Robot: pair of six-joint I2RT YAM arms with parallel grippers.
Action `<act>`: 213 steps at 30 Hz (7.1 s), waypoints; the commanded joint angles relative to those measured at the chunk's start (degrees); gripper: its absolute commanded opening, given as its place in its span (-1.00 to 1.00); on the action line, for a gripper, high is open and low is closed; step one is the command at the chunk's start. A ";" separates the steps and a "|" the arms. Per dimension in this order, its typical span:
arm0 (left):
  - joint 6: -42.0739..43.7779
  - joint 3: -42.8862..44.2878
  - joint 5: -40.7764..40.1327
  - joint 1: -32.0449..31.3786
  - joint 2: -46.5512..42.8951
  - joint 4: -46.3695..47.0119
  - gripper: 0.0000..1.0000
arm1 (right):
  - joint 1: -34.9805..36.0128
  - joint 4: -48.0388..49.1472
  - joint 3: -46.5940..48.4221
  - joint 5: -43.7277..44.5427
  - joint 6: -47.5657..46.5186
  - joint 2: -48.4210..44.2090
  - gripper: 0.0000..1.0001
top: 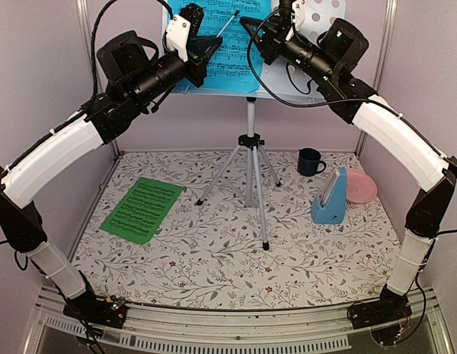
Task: Set up the instrument practice props
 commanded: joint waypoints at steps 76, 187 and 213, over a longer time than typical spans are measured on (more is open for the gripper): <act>-2.66 -2.18 -0.98 0.15 -1.26 3.03 -0.57 | 3.04 7.19 -17.76 14.80 1.62 -8.21 0.46; -47.89 -61.38 5.36 19.27 -3.79 -35.90 -0.15 | 9.23 4.94 -55.52 0.05 14.34 -35.22 0.81; -40.24 -52.00 3.60 13.90 -3.14 -44.15 -0.53 | 9.11 4.74 -55.78 0.28 14.30 -35.24 0.81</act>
